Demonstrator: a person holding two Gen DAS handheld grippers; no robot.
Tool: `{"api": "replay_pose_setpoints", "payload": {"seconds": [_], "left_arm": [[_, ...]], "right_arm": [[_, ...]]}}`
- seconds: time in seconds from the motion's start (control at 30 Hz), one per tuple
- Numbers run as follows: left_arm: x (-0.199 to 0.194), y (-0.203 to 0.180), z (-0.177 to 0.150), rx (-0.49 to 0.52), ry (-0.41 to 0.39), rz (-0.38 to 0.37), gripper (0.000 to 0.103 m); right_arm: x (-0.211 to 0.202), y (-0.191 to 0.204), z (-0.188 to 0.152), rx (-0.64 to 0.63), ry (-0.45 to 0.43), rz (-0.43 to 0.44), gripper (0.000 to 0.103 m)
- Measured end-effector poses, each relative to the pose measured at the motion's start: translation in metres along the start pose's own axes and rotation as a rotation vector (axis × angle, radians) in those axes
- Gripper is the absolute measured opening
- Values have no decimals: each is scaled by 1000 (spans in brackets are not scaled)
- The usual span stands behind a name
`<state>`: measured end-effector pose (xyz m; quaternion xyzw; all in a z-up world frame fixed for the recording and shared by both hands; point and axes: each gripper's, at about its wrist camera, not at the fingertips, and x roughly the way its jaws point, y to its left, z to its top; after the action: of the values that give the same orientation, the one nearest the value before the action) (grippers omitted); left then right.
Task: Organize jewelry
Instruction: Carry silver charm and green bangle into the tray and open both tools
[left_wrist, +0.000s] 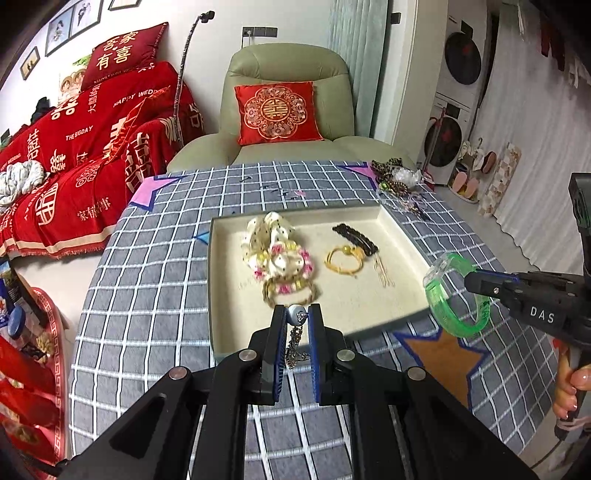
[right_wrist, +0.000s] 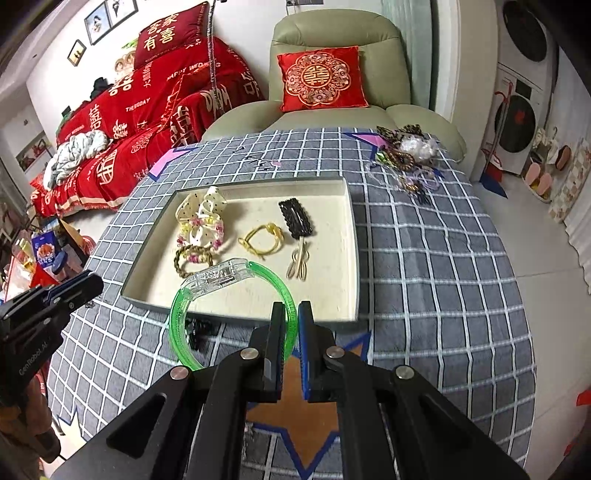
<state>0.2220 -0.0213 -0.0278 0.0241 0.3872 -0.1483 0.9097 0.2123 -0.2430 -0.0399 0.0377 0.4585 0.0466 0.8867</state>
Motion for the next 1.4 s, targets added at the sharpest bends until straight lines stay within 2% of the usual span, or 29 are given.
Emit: {"api": "replay_pose_setpoints", "payload": {"seconds": [0.37, 0.53, 0.77, 1.13, 1.4], "left_arm": [[43, 3, 27, -17, 26, 36, 19], [66, 2, 33, -2, 47, 55, 19], [99, 7, 35, -33, 86, 69, 19], [135, 7, 30, -13, 134, 118, 19], [145, 3, 24, 24, 143, 161, 20]], "right_arm": [[33, -3, 37, 0, -1, 22, 7], [55, -7, 48, 7, 10, 23, 7], [87, -18, 61, 36, 38, 26, 7], [135, -17, 66, 53, 87, -6, 7], [148, -14, 62, 29, 88, -42, 8]]}}
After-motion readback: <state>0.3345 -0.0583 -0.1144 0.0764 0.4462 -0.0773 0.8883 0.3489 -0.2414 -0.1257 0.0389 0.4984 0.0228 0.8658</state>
